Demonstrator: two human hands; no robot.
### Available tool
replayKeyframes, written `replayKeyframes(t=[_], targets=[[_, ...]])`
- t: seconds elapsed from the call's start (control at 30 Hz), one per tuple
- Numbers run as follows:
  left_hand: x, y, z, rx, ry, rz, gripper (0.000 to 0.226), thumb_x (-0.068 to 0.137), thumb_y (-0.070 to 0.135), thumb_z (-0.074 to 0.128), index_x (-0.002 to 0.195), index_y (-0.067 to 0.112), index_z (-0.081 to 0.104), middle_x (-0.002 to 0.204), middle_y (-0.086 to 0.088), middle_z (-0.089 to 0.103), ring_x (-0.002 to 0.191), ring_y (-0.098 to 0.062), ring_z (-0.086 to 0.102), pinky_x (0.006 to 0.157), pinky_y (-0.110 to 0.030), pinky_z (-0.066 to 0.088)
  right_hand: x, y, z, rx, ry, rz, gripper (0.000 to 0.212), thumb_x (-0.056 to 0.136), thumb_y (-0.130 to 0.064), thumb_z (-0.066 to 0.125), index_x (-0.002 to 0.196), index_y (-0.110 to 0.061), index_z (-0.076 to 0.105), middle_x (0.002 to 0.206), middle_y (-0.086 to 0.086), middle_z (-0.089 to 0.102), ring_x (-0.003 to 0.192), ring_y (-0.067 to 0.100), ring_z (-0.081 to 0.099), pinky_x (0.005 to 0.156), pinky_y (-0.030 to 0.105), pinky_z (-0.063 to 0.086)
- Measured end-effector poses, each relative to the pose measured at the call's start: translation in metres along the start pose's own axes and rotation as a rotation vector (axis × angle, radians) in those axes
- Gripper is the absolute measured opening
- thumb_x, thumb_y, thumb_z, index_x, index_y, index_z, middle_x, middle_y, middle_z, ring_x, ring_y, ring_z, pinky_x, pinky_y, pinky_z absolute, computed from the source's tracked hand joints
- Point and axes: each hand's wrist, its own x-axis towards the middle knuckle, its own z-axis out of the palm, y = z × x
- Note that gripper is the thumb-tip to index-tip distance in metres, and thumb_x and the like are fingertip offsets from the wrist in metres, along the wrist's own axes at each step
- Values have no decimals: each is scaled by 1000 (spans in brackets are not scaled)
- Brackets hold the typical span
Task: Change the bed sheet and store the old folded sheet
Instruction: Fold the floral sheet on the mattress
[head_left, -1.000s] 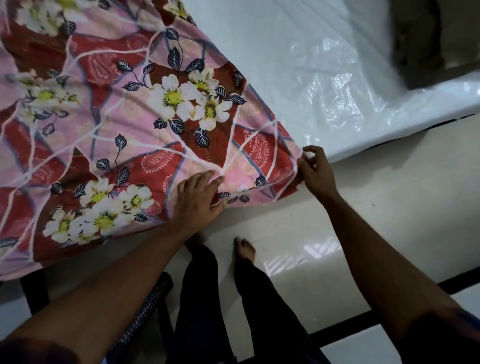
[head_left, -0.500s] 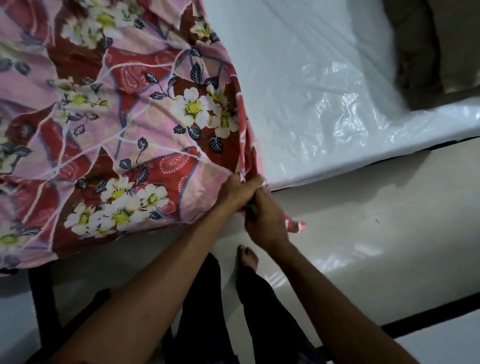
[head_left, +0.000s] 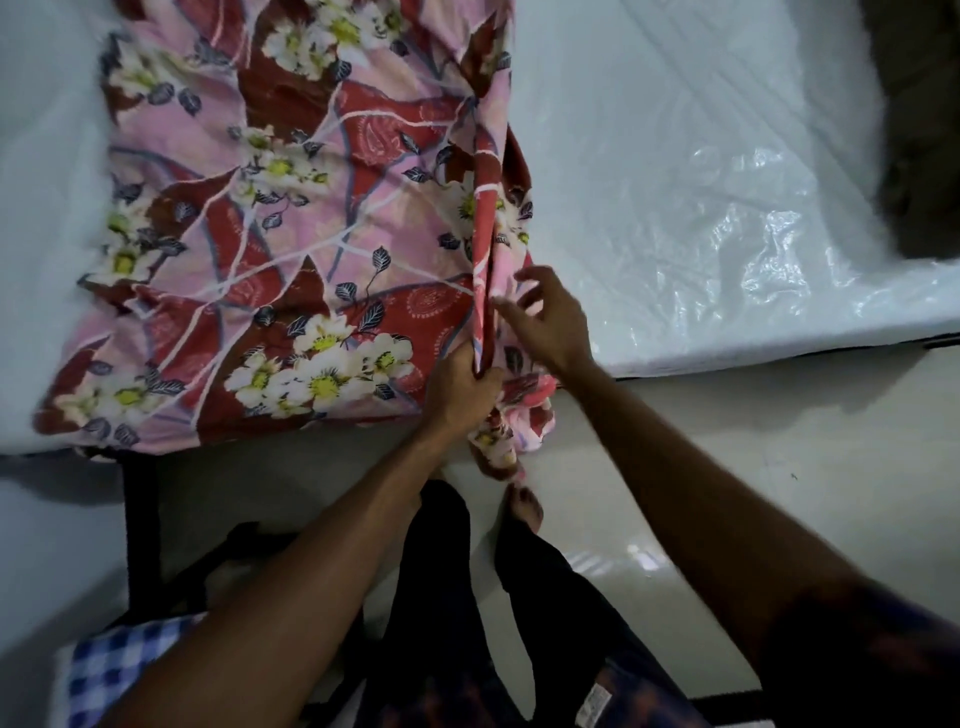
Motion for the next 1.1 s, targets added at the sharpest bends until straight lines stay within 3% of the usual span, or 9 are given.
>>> replayKeyframes(t=[0.13,0.3,0.43,0.57,0.67,0.73,0.9,1.0,1.1], targets=[[5,-10,-27,-79,-110,-79,29,87,9,69,116,14,65,95,3,67,96,-22,65,82,-30,48,82,-51,25,-54,-55,67,64,80,-63,62,133,-27,55,127,2,66,107,22,63,92,35,50],[16,-36,-52,-259,-170,-180,17,87,8,71,100,19,65,88,7,68,85,-15,65,72,-28,51,123,-59,56,-68,23,199,33,90,-37,56,120,-24,62,125,7,66,115,29,63,99,37,50],[25,-51,-61,-445,-219,-264,24,99,37,60,100,16,73,95,-1,75,94,-23,70,91,-34,53,97,-42,59,139,87,272,41,76,-42,69,114,-29,64,100,-2,73,86,21,72,80,45,60],[30,-55,-64,-481,-275,-332,35,103,46,47,105,21,71,105,-2,74,104,-24,68,101,-44,49,45,-30,57,-45,12,207,66,82,-67,65,135,-31,45,101,-8,66,85,15,67,81,34,54],[33,-55,-62,-531,-317,-381,30,103,42,47,107,23,70,103,0,73,107,-27,65,101,-47,48,9,-22,65,-69,-202,121,51,92,-44,68,136,-30,45,82,-14,64,65,0,64,64,24,52],[31,-52,-60,-519,-336,-393,31,103,40,48,118,21,68,112,-3,71,110,-27,63,101,-47,49,-3,-10,72,-21,-149,76,37,96,-32,64,131,-31,52,76,-12,63,57,-1,63,57,23,51],[28,-58,-49,-547,-118,-383,25,101,38,51,99,22,71,116,-10,72,105,-28,66,98,-46,51,-13,3,59,216,136,190,31,92,-14,67,122,-16,60,79,-1,62,59,-6,59,57,16,48],[23,-53,-35,-501,-60,-294,25,103,34,50,106,22,72,106,2,72,108,-21,64,101,-39,48,-18,3,46,236,103,154,27,94,-13,63,120,-20,61,81,8,62,63,0,60,57,19,50],[17,-42,-25,-493,37,-223,27,106,28,47,112,13,69,93,7,66,93,-13,60,80,-24,47,-20,8,39,299,71,228,34,87,-7,53,114,-25,63,79,11,65,69,18,67,59,31,53]])
